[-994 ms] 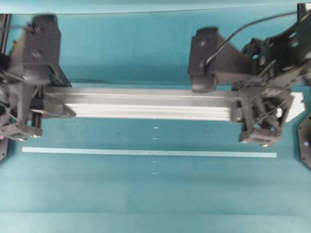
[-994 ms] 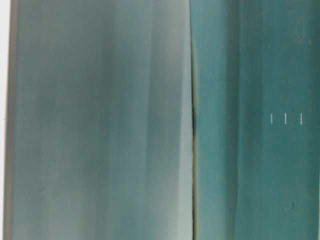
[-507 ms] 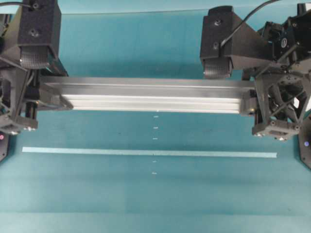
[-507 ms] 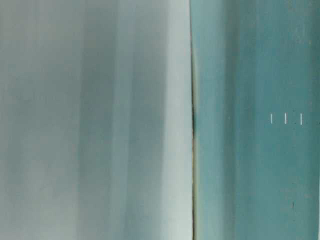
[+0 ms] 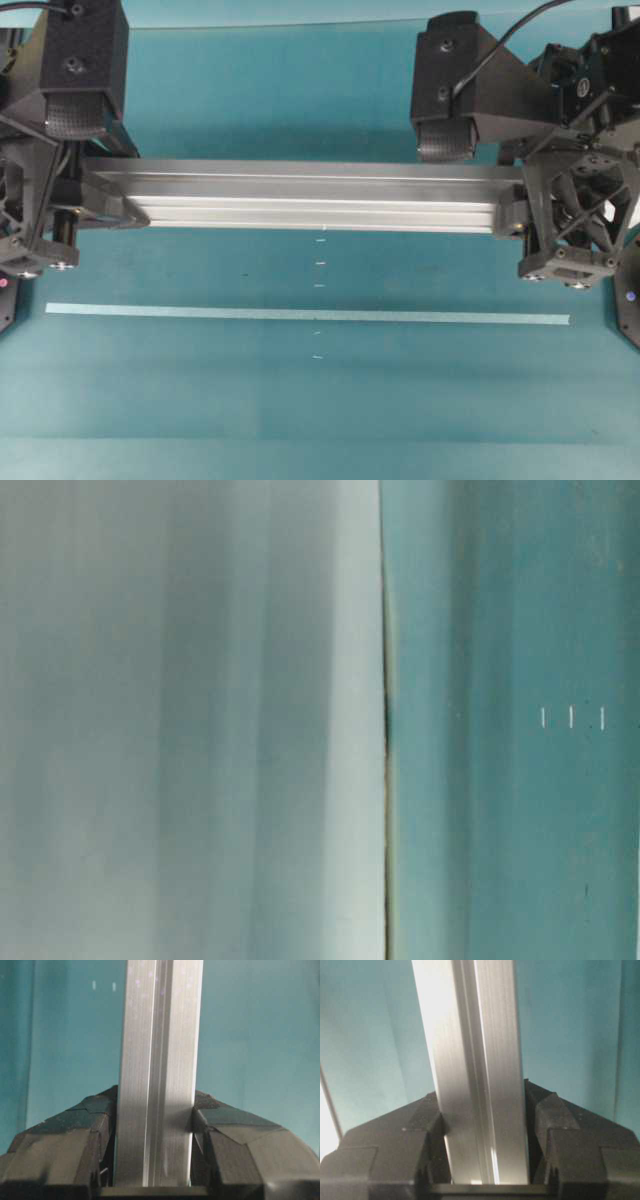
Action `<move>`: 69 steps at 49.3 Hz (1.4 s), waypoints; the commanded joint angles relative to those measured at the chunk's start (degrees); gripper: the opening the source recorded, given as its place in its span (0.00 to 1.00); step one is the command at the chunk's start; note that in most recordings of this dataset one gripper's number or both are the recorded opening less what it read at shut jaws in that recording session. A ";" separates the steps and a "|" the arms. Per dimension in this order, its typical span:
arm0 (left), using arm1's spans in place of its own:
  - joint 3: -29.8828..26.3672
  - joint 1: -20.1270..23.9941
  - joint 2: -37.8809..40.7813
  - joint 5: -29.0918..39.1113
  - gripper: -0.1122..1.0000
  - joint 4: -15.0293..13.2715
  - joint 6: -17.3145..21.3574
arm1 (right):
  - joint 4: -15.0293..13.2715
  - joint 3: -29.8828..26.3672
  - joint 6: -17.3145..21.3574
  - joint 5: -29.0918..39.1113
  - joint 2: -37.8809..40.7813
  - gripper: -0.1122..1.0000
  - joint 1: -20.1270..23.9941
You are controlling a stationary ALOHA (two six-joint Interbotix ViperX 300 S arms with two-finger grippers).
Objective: Lift the metal rail with both hands.
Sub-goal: 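Lower the held rail back onto the table with both grippers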
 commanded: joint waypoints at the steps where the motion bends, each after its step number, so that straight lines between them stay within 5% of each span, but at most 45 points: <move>1: -1.05 0.53 -0.26 -0.26 0.37 0.35 -3.52 | -0.53 -0.70 3.52 -0.53 -0.35 0.44 -1.05; 15: 6.86 0.53 -0.44 -3.52 0.37 0.26 -3.25 | -1.14 7.29 2.99 -4.48 -0.35 0.44 -1.14; 40: 29.97 0.62 -0.44 -24.70 0.37 0.53 -1.32 | -1.32 31.90 2.02 -28.83 -0.88 0.44 -1.14; 52: 35.51 0.70 3.16 -31.55 0.37 0.53 -1.32 | -1.32 39.38 1.58 -40.17 0.53 0.44 -0.79; 69: 38.06 0.70 9.67 -36.74 0.37 0.53 -1.85 | -1.32 42.36 0.62 -48.25 5.54 0.44 1.05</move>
